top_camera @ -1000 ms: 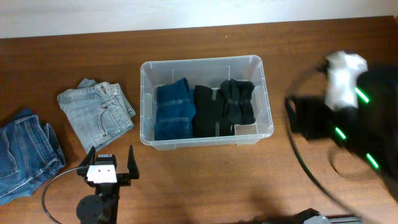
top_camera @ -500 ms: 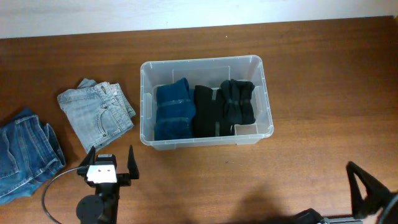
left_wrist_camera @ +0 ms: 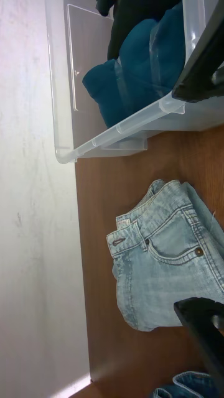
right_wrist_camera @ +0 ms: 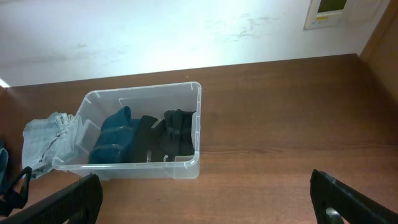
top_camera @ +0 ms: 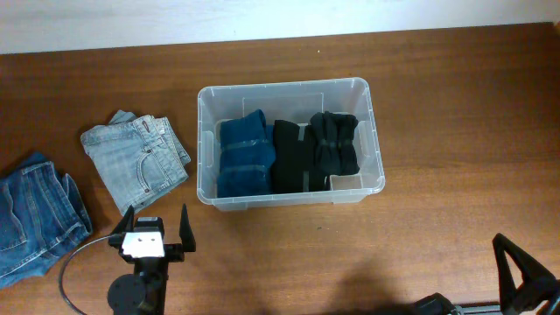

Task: Pack container
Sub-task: 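Move the left gripper to the folded light-blue jeans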

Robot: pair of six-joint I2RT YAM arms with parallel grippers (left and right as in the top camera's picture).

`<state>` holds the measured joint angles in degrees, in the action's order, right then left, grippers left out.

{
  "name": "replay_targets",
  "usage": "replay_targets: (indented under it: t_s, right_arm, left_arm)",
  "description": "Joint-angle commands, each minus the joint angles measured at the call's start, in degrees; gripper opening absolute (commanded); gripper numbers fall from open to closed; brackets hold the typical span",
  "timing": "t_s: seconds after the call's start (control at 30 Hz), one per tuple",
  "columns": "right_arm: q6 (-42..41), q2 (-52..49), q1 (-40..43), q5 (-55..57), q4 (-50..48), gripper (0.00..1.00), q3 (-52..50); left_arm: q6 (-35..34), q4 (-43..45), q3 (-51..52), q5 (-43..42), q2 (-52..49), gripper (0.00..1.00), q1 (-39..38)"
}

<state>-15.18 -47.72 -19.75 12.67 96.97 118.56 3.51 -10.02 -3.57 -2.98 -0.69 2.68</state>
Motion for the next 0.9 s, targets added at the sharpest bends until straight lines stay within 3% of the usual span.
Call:
replay_targets:
  t_s: [0.0,0.27,0.43,0.67,0.87]
  right_arm:
    - [-0.28,0.22,-0.04,1.11,0.33,0.99,-0.04]
    - [-0.28,0.22,-0.04,1.11,0.33,0.99,-0.04]
    - [-0.28,0.22,-0.04,1.11,0.33,0.99,-0.04]
    - [-0.28,0.22,-0.04,1.11,0.33,0.99,-0.04]
    - [-0.28,0.22,-0.04,1.11,0.33,0.99,-0.04]
  left_arm:
    - [0.9,0.15,0.59,0.24,0.35,1.0,0.22]
    - [0.81,2.08,-0.39,-1.07,0.33,1.0,0.22]
    - [-2.23,-5.77,-12.35,-0.79,-4.02,1.0,0.22]
    - [-1.36,-14.73,-33.42,0.83,-25.27,1.0,0.22]
    - [0.28,-33.2,-58.9,0.85,-49.59,1.0,0.22]
